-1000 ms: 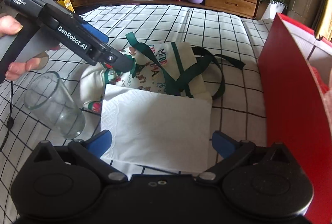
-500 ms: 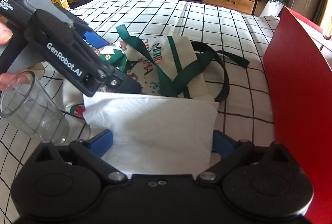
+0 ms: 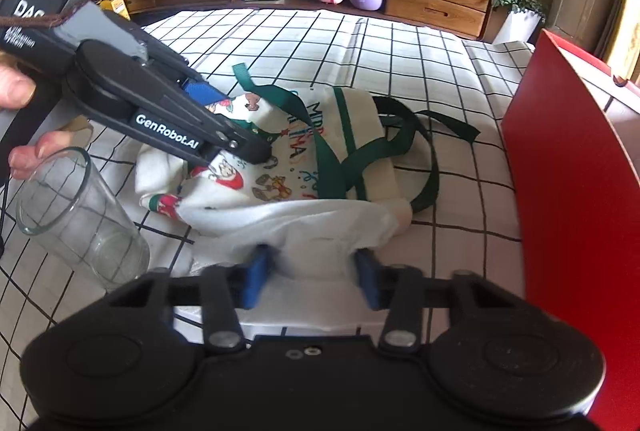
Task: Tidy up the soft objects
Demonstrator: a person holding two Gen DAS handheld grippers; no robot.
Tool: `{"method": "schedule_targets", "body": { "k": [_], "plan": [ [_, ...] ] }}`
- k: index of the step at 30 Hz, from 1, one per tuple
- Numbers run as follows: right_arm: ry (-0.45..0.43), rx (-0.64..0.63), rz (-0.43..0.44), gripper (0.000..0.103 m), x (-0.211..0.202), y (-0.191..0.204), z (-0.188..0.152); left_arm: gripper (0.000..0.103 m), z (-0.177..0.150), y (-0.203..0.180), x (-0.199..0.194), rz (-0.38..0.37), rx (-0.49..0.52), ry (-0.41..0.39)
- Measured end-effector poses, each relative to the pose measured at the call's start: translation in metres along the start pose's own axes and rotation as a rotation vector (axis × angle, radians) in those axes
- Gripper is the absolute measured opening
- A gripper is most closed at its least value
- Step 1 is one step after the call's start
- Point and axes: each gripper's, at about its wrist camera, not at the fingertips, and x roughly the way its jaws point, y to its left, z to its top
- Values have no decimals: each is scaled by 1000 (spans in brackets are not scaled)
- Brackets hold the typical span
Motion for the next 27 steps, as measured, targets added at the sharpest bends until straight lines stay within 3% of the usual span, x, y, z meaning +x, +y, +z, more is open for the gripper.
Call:
{"method": "schedule_targets", "body": {
  "k": [3,6,20,22,27],
  "plan": [
    [-6,14,-11,14,-2,0,-1,26,0,2,-4,20,-24,-15],
    [-14,25,-23,10,-6,0,-1,22,-1,7,-10,42,-49,-28],
    [-75,78,-25,9,-57,-6,-9,14,-8,33,-74,100,-220,-115],
    [-89,81,-26,9,-68,-6,-10,8,-9,34,-84,112,-236,-125],
    [-112,83,-25,9,-91,-6,-12,8,-15,31,-99,123,-252,-124]
  ]
}}
